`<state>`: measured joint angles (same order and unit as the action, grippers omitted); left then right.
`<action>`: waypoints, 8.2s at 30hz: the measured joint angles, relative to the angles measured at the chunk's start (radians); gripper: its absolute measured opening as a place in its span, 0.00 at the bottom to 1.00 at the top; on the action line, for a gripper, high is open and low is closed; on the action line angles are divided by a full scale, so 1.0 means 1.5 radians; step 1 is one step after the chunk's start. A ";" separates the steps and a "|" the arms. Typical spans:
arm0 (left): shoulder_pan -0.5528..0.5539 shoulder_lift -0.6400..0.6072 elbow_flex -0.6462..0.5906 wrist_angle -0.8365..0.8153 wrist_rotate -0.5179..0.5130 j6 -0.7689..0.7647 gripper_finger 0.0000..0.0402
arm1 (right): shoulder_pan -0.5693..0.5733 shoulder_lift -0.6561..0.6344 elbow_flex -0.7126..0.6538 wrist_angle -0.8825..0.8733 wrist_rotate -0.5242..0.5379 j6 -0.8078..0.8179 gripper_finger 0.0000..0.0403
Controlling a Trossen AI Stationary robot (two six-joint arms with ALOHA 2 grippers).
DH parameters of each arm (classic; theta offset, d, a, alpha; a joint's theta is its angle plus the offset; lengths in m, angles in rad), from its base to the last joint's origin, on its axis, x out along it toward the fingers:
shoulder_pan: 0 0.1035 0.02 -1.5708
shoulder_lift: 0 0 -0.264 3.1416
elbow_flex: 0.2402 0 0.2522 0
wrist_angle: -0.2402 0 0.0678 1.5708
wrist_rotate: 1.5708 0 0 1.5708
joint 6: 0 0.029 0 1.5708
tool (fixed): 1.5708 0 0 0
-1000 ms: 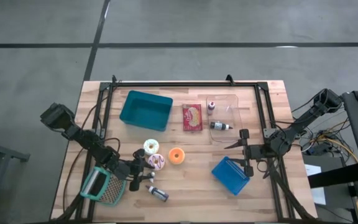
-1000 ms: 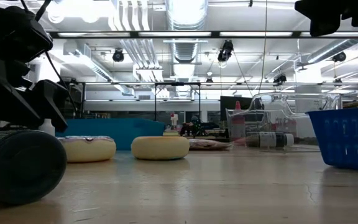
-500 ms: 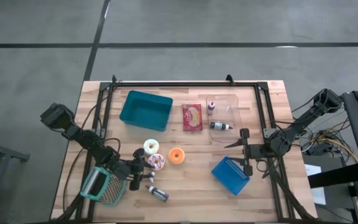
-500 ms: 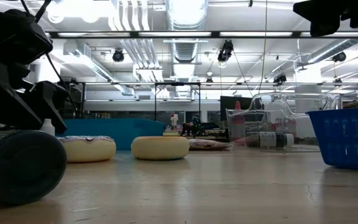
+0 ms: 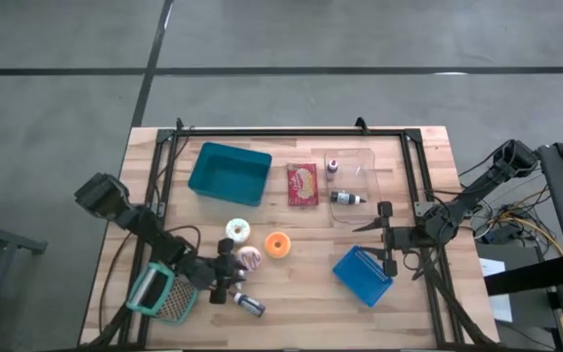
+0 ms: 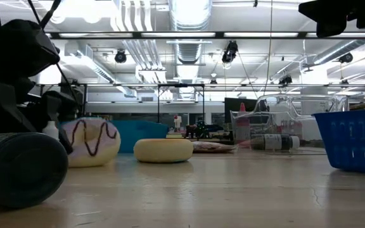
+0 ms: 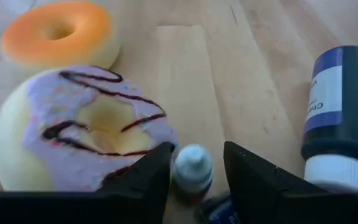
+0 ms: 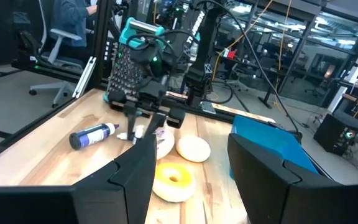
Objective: Pick & Place Food Item
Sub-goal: Put the top small purple food coloring bottle into the transparent bin, then put the white doughnut into the blue bin
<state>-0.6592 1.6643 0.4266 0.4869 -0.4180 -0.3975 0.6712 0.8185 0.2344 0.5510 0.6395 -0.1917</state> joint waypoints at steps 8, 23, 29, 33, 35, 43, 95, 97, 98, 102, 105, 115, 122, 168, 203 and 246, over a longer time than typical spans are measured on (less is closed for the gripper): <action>0.002 0.003 0.011 -0.009 0.010 0.024 0.25 | 0.000 0.000 0.000 0.000 0.001 0.000 0.48; 0.007 -0.058 0.007 -0.017 0.010 0.082 0.15 | 0.000 0.000 0.000 0.000 0.001 0.001 0.48; 0.015 -0.075 0.007 -0.023 -0.004 0.108 0.15 | 0.000 0.000 0.000 0.001 0.001 0.002 0.48; 0.033 -0.095 0.007 -0.021 -0.027 0.141 0.15 | -0.003 0.001 -0.001 0.000 0.001 0.010 0.48; 0.049 -0.108 0.007 -0.022 -0.027 0.162 0.15 | -0.009 0.004 -0.004 -0.001 0.001 0.021 0.48; 0.164 -0.138 0.036 -0.031 0.035 0.283 0.15 | -0.062 0.057 -0.007 -0.001 -0.001 0.060 0.48; 0.581 0.409 0.784 -0.167 0.553 0.545 0.15 | -0.114 -0.048 0.062 -0.196 0.070 -0.022 0.48; 0.582 0.415 0.789 -0.180 0.553 0.544 0.15 | -0.113 -0.048 0.062 -0.196 0.075 -0.024 0.48; 0.582 0.415 0.790 -0.181 0.553 0.544 0.15 | -0.113 -0.048 0.062 -0.197 0.079 -0.024 0.48; 0.586 0.416 0.790 -0.200 0.553 0.541 0.15 | -0.113 -0.049 0.062 -0.209 0.083 -0.023 0.48; 0.587 0.418 0.790 -0.216 0.553 0.540 0.15 | -0.113 -0.049 0.062 -0.208 0.087 -0.024 0.48; 0.587 0.418 0.790 -0.233 0.553 0.543 0.15 | -0.113 -0.052 0.062 -0.208 0.100 -0.021 0.48; 0.587 0.418 0.790 -0.235 0.553 0.545 0.15 | -0.122 -0.053 0.063 -0.268 0.099 0.043 0.48; 0.586 0.417 0.788 -0.239 0.553 0.553 0.15 | -0.435 0.187 0.168 -0.401 -0.183 0.195 0.39; 0.582 0.417 0.788 -0.234 0.561 0.541 0.31 | -0.437 0.183 0.163 -0.473 -0.209 0.188 0.01; 0.582 0.133 0.579 -0.192 0.546 0.569 0.34 | -0.342 -0.056 0.109 -0.338 -0.102 0.077 0.02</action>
<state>0.2139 1.8635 1.2958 0.1982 0.4013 0.4556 0.1589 0.7342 0.3982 0.0438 0.4873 -0.0769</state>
